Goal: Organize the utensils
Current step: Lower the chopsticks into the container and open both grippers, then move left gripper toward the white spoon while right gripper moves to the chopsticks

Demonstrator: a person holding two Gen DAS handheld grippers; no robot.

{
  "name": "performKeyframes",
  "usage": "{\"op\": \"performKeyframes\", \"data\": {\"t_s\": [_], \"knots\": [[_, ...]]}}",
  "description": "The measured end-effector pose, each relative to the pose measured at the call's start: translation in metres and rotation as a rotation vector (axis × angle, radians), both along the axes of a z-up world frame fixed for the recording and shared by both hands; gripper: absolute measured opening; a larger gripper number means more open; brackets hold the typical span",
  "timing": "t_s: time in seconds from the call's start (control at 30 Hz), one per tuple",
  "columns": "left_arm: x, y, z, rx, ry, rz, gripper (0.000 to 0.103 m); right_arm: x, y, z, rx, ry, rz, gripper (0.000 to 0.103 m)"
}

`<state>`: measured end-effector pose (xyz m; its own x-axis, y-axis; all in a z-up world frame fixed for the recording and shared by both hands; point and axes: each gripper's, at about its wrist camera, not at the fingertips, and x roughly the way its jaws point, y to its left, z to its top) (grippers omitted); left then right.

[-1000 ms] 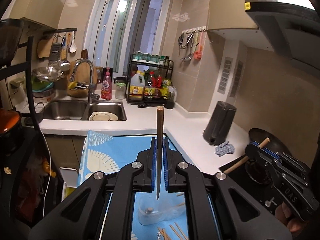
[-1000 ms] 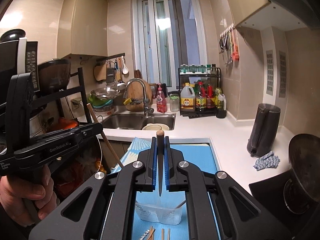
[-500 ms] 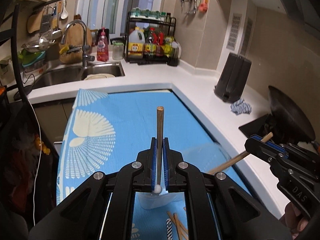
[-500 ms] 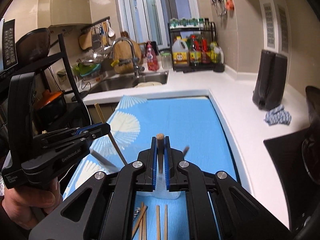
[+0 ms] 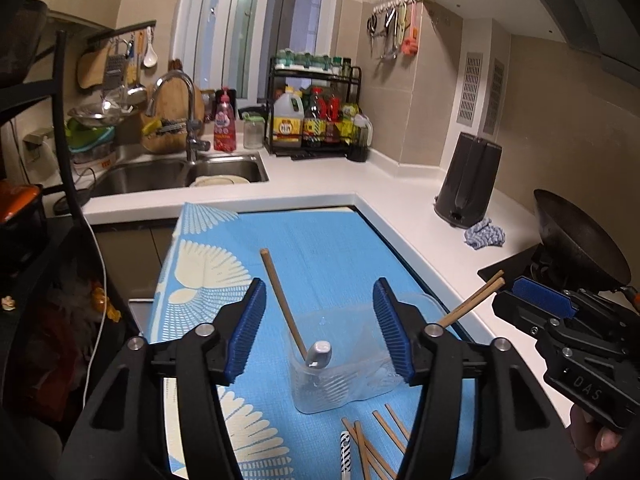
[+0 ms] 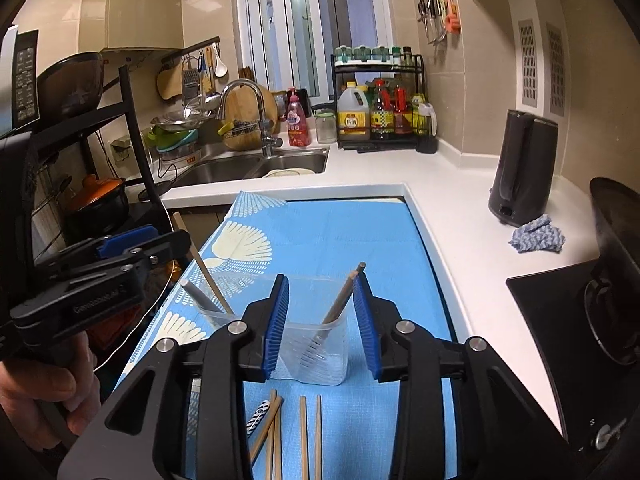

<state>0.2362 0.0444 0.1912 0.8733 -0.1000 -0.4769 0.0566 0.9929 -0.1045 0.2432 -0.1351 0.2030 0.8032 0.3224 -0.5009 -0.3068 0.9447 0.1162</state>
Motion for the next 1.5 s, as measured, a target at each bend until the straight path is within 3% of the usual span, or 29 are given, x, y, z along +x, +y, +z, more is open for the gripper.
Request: {"op": "performKeyframes", "data": {"t_s": [0.33, 0.7, 0.83, 1.0, 1.13, 1.2, 1.33, 1.5], "knots": [[-0.055, -0.003, 0.010, 0.021, -0.067, 0.048, 0.062, -0.053, -0.016, 0.015, 0.015, -0.082, -0.018, 0.035], [-0.116, -0.003, -0.036, 0.035, -0.096, 0.116, 0.062, -0.124, -0.033, -0.020, 0.069, -0.157, -0.069, 0.035], [-0.133, -0.001, -0.062, 0.025, -0.078, 0.136, 0.062, -0.144, -0.035, -0.052, 0.074, -0.134, -0.075, 0.035], [-0.154, -0.005, -0.098, 0.017, -0.048, 0.147, 0.045, -0.154, -0.033, -0.089, 0.031, -0.074, -0.057, 0.034], [-0.171, -0.014, -0.127, 0.022, -0.009, 0.133, 0.030, -0.158, -0.037, -0.115, 0.025, -0.023, -0.043, 0.014], [-0.175, -0.019, -0.142, 0.017, 0.025, 0.114, 0.024, -0.158, -0.039, -0.126, 0.027, 0.006, -0.047, 0.012], [-0.175, -0.035, -0.166, 0.027, 0.090, 0.071, 0.020, -0.157, -0.039, -0.147, 0.025, 0.070, -0.030, 0.012], [-0.178, -0.053, -0.177, 0.022, 0.113, 0.008, 0.020, -0.155, -0.029, -0.173, 0.001, 0.145, 0.014, 0.013]]}}
